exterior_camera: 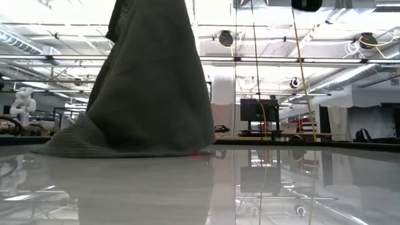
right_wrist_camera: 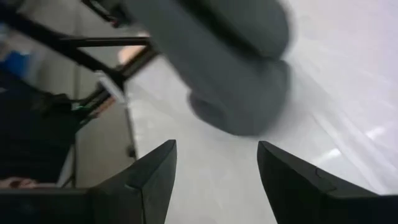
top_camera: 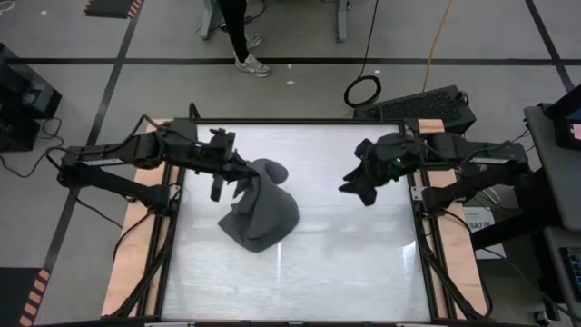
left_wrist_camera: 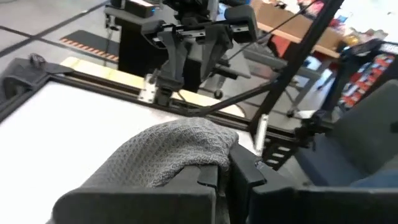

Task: Roll towel
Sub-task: Roll the gray towel

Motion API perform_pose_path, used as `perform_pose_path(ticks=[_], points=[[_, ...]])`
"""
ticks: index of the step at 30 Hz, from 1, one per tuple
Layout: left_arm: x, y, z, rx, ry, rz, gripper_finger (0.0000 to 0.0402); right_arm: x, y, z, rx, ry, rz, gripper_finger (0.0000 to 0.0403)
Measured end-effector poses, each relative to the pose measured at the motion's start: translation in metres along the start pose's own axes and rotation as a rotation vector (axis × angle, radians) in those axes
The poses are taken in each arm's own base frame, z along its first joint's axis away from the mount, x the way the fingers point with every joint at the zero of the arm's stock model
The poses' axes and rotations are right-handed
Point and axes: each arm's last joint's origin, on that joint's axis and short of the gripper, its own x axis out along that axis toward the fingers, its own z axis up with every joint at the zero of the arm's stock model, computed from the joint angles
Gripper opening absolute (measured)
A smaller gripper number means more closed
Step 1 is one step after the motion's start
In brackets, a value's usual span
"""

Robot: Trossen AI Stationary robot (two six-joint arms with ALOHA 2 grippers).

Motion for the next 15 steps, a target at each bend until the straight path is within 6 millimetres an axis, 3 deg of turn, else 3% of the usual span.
perform_pose_path(ticks=[5,10,15], points=[[0.014,0.005,-0.004,0.09,0.023,0.06,0.001,0.003,-0.007,0.012,-0.021,0.013,0.077,0.0215],[0.023,0.007,-0.007,0.198,0.051,0.065,0.001,0.019,-0.006,0.026,-0.155,-0.048,0.124,0.0215],[0.024,0.001,-0.007,0.297,0.046,0.005,0.0011,0.033,-0.011,0.047,-0.122,-0.114,0.195,0.0215]])
